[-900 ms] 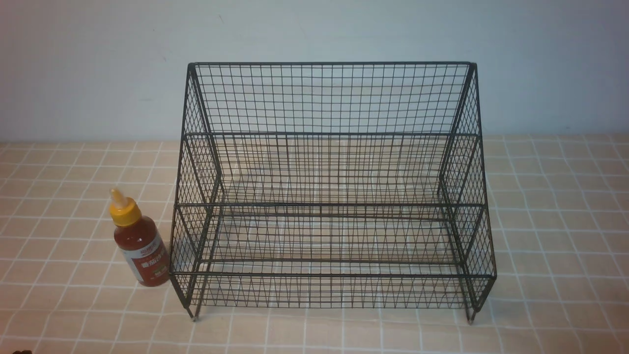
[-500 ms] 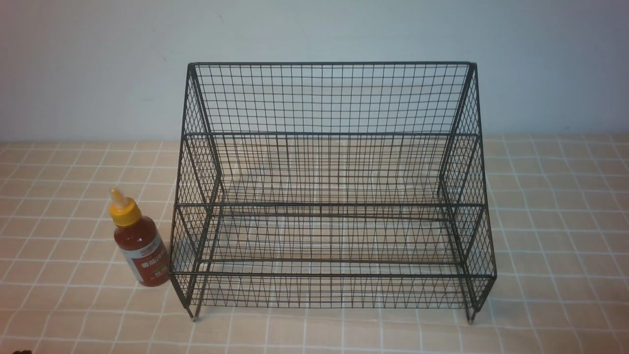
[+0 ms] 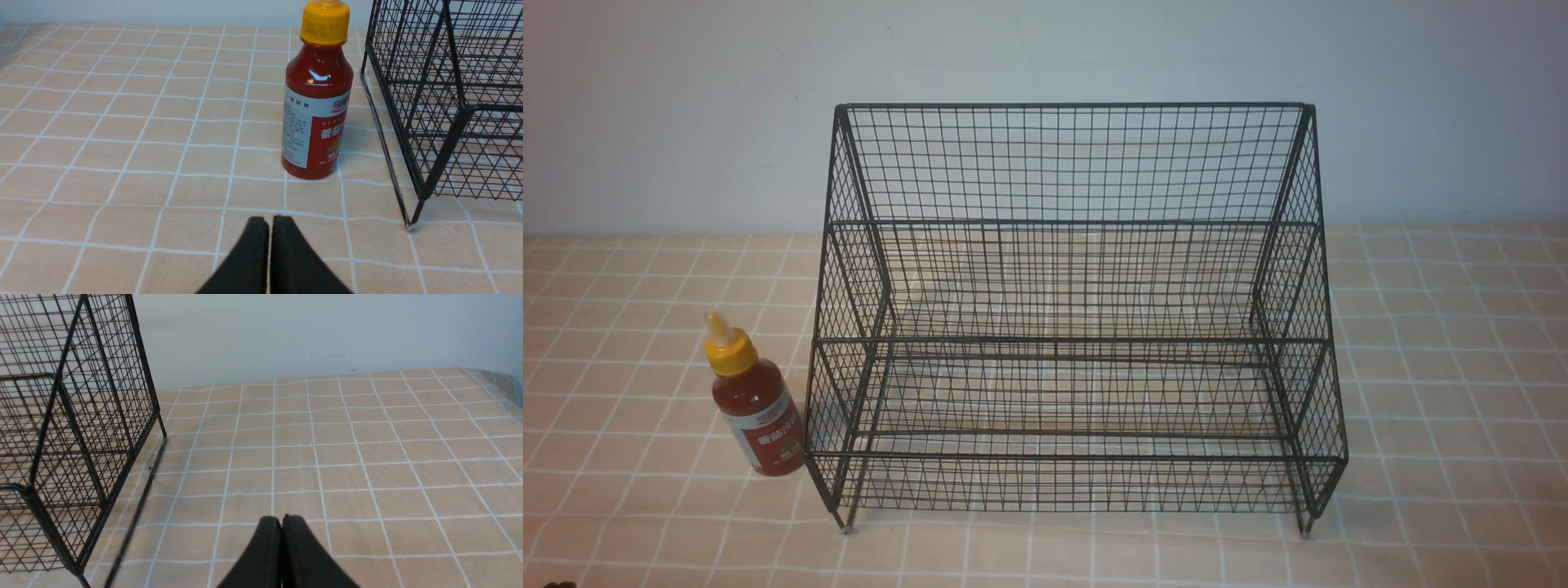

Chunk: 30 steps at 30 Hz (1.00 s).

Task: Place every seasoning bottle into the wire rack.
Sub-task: Use the left arm to grab the condiment bottle closest to it

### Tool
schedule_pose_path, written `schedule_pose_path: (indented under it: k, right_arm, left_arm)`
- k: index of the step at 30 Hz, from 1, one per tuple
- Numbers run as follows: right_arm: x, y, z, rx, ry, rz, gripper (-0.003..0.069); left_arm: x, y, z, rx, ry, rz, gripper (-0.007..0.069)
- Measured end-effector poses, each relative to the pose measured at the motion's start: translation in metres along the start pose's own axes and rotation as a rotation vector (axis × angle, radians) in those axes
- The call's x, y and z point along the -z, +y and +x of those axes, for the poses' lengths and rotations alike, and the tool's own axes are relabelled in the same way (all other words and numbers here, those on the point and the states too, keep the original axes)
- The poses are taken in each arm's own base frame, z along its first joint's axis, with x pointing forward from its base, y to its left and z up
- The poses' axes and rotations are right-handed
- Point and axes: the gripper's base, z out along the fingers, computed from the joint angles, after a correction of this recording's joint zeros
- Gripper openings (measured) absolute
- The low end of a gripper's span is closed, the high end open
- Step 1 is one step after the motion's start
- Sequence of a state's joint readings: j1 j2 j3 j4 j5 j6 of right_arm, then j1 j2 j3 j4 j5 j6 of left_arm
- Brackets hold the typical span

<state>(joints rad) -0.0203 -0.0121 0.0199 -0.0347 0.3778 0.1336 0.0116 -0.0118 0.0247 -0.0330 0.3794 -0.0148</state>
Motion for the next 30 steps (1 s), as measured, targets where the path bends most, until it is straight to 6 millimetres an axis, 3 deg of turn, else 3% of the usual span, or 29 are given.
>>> schedule_pose_path:
  k: [5, 10, 16, 19, 23, 30]
  right_arm:
    - [0.0, 0.0, 0.0, 0.0, 0.0, 0.0, -0.0015]
    - [0.0, 0.0, 0.0, 0.0, 0.0, 0.0, -0.0015]
    - [0.0, 0.0, 0.0, 0.0, 0.0, 0.0, -0.0015]
    - [0.0, 0.0, 0.0, 0.0, 0.0, 0.0, -0.0015]
    - [0.0, 0.0, 0.0, 0.0, 0.0, 0.0, -0.0015]
    - [0.0, 0.0, 0.0, 0.0, 0.0, 0.0, -0.0015]
  left_arm:
    - [0.0, 0.0, -0.006, 0.021, -0.076, 0.006, -0.0007]
    - [0.006, 0.0, -0.034, 0.21, -0.391, 0.045, -0.0007]
    - [0.018, 0.003, -0.056, 0.201, -0.665, 0.04, -0.0007]
    - [0.014, 0.001, -0.058, 0.146, -0.657, 0.036, -0.0007]
    - [-0.006, -0.006, -0.062, -0.025, -0.507, 0.054, -0.0002]
    - [-0.047, -0.011, -0.081, 0.011, -0.296, 0.109, 0.008]
